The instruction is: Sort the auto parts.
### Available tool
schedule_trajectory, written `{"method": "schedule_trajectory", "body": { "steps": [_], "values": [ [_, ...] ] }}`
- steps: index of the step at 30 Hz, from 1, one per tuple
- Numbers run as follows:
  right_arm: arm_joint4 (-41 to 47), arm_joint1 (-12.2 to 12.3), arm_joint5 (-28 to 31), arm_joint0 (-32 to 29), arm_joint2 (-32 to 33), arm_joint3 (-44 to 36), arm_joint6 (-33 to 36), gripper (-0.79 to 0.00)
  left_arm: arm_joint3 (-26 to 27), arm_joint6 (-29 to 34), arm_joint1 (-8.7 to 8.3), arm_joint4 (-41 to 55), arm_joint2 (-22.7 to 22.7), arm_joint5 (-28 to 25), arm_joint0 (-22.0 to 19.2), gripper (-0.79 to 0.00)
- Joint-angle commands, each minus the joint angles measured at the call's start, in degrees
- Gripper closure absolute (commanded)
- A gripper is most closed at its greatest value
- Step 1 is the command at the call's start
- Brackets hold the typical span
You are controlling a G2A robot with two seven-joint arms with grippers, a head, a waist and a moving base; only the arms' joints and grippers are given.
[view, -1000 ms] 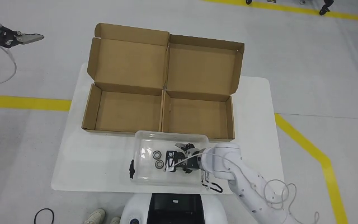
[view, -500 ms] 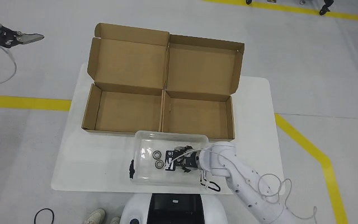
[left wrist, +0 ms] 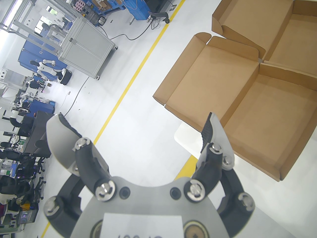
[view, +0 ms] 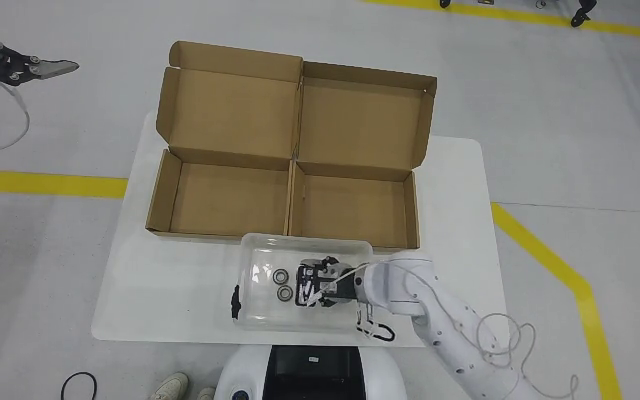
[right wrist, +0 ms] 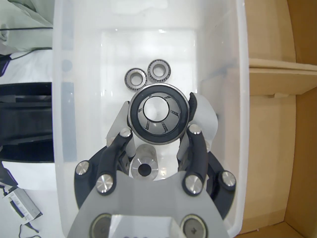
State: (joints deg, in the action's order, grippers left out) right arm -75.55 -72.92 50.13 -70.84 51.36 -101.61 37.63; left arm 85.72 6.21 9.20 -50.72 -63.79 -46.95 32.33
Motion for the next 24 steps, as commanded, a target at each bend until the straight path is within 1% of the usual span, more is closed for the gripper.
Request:
{"method": "schedule_trajectory", "body": {
  "steps": [1, 6, 11, 13, 16, 20, 24],
  "values": [
    [1.58, 0.19, 0.76, 0.02, 1.0, -0.27, -4.31, 0.0, 0.0, 0.0, 0.0, 0.0, 0.0, 0.0, 0.0, -0.785],
    [5.08, 0.5, 4.29, 0.94, 2.75, -1.18, -14.19, 0.0, 0.0, 0.0, 0.0, 0.0, 0.0, 0.0, 0.0, -0.785],
    [7.96, 0.46, 4.17, 2.69, 3.34, -2.58, -19.1, 0.0, 0.0, 0.0, 0.0, 0.0, 0.0, 0.0, 0.0, -0.785],
    [11.34, 0.3, 4.53, 3.78, 3.38, -2.39, -21.77, 0.0, 0.0, 0.0, 0.0, 0.0, 0.0, 0.0, 0.0, -0.785],
    [14.43, 0.01, 2.18, 6.18, 3.57, -2.96, -22.14, 0.0, 0.0, 0.0, 0.0, 0.0, 0.0, 0.0, 0.0, -0.785],
    [14.41, -0.28, -3.03, 8.89, 4.01, -5.83, -20.7, 0.0, 0.0, 0.0, 0.0, 0.0, 0.0, 0.0, 0.0, -0.785],
    [16.09, -0.38, -4.24, 11.13, 5.33, -8.4, -21.97, 0.0, 0.0, 0.0, 0.0, 0.0, 0.0, 0.0, 0.0, -0.785]
  ]
}}
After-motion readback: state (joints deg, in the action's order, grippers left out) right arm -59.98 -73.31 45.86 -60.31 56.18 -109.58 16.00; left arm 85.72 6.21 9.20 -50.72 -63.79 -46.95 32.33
